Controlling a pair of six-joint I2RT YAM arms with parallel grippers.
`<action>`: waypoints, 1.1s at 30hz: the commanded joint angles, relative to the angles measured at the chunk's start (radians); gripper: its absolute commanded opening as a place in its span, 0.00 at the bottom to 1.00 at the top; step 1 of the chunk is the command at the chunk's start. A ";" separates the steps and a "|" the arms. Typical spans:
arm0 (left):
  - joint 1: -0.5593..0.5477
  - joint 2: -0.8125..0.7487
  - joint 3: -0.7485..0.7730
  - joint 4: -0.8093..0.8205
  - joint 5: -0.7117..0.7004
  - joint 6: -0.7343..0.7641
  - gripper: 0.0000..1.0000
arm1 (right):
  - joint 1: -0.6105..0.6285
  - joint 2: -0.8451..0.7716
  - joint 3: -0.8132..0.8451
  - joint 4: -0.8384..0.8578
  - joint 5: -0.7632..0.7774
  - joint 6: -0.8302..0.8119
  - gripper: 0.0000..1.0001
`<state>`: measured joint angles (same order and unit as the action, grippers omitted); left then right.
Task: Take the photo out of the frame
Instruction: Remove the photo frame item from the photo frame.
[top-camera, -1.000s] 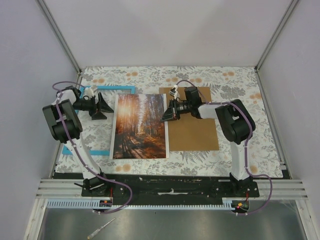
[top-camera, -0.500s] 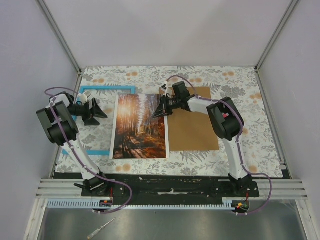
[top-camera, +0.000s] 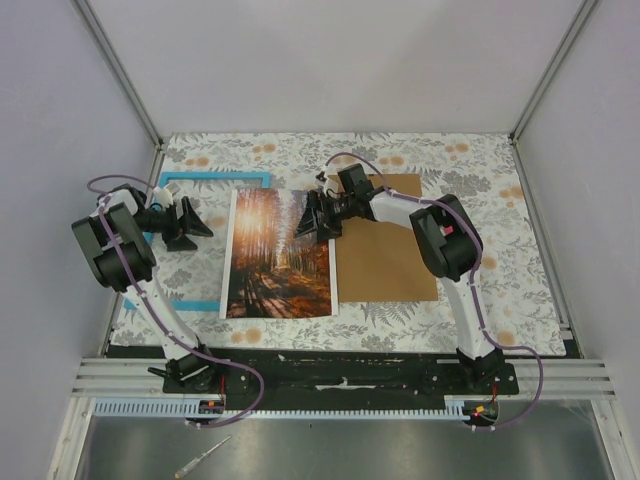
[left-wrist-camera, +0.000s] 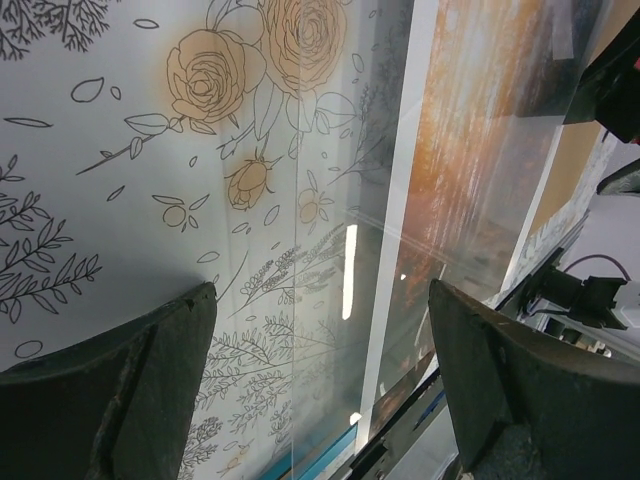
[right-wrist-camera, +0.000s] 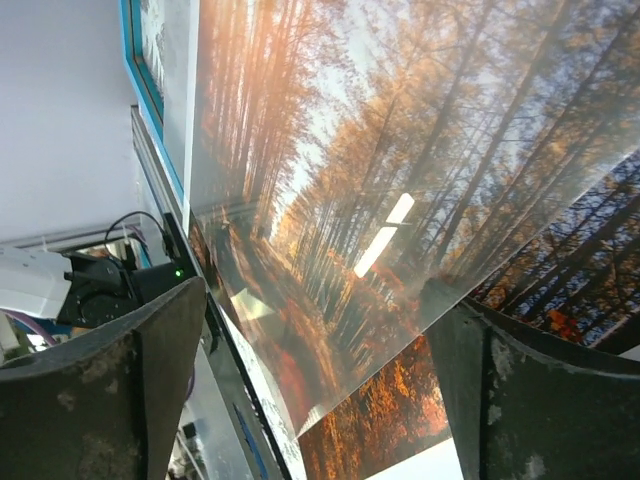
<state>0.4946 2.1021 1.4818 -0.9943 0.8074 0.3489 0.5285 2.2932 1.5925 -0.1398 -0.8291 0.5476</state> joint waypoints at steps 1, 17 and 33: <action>0.004 0.038 0.021 0.019 0.052 0.038 0.93 | -0.001 -0.028 0.000 -0.080 0.094 -0.074 0.98; 0.001 0.145 0.055 0.017 0.164 0.038 0.70 | 0.041 -0.006 0.072 -0.130 0.119 -0.113 0.98; -0.001 0.102 0.067 -0.032 0.200 0.073 0.06 | 0.050 -0.003 0.123 -0.167 0.102 -0.146 0.98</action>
<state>0.4961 2.2471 1.5249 -1.0000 0.9970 0.3710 0.5724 2.2852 1.6768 -0.2821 -0.7456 0.4419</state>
